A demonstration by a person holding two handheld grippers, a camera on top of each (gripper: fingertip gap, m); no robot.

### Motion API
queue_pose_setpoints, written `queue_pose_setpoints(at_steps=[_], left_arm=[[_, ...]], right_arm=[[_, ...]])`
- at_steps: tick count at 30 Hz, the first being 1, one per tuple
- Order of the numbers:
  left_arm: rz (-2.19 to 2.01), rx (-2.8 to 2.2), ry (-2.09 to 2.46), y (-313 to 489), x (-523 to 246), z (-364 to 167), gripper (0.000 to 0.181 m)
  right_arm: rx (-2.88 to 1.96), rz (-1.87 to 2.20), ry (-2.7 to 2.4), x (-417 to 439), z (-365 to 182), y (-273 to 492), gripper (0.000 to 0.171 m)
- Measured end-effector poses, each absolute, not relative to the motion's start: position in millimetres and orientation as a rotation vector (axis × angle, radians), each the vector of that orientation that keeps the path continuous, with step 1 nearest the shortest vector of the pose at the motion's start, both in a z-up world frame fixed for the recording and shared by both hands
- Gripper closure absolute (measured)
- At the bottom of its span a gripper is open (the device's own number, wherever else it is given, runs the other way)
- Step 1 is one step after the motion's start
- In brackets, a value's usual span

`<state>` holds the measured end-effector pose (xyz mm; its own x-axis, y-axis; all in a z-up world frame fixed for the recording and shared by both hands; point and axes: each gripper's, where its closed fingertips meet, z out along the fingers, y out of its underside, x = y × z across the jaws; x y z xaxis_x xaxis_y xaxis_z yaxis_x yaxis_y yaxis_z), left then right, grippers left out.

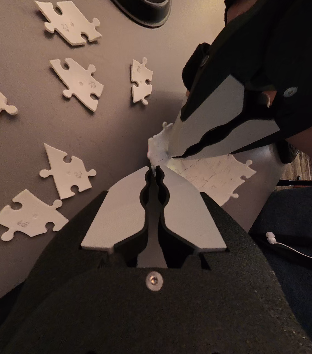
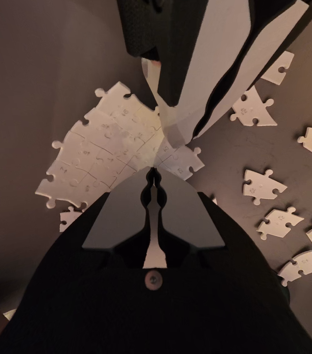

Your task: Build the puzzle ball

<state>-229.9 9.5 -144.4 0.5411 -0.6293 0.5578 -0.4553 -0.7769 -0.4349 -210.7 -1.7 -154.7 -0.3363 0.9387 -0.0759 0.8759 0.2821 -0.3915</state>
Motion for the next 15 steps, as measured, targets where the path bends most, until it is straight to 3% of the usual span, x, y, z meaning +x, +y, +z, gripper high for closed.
queue_pose_setpoints(at_steps=[15], left_arm=[[-1.107, -2.543, 0.891, 10.8, -228.3, -145.5, 0.178]], right_arm=[[-1.656, 0.572, -2.328, -208.3, -138.5, 2.0, 0.170]])
